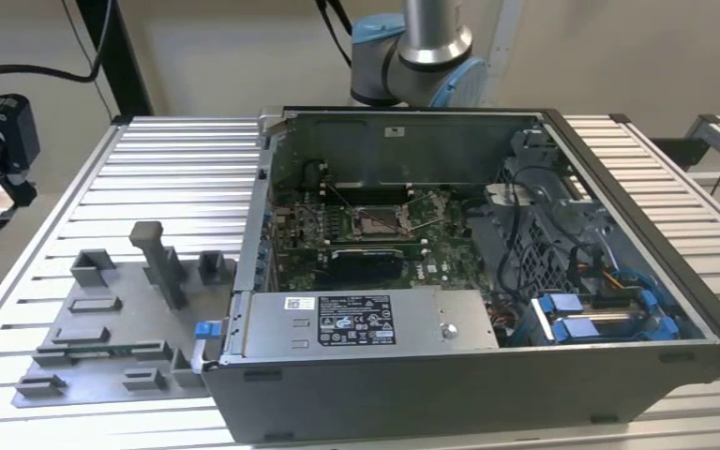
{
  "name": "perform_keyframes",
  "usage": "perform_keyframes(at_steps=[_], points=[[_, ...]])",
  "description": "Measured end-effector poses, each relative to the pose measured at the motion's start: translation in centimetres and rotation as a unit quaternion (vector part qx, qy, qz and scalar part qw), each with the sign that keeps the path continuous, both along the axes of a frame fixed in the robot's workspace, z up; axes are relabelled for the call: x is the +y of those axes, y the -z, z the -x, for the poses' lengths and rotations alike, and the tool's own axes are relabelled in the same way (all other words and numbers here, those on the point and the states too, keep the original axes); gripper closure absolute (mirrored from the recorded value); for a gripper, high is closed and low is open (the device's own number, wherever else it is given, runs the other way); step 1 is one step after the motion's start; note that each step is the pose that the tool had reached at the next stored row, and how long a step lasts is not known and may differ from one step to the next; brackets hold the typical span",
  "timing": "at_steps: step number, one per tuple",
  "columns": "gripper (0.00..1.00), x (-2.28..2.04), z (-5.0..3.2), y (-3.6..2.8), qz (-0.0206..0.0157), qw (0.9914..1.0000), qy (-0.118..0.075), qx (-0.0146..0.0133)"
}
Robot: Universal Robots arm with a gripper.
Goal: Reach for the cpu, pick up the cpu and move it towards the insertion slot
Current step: 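Pick up the cpu and move it towards the insertion slot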
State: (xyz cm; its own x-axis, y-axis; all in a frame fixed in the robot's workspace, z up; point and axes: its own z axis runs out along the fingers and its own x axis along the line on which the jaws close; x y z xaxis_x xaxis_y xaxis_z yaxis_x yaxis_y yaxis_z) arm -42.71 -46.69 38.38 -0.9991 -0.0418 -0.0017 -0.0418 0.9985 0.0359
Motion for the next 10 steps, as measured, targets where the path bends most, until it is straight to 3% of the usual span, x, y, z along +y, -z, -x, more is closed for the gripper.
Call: perform_keyframes(at_steps=[4, 10], points=[[1.0, 0.0, 0.0, -0.59, 0.0, 1.0, 0.0, -0.0005], [1.0, 0.0, 0.0, -2.15, 0.0, 1.0, 0.0, -0.0005]])
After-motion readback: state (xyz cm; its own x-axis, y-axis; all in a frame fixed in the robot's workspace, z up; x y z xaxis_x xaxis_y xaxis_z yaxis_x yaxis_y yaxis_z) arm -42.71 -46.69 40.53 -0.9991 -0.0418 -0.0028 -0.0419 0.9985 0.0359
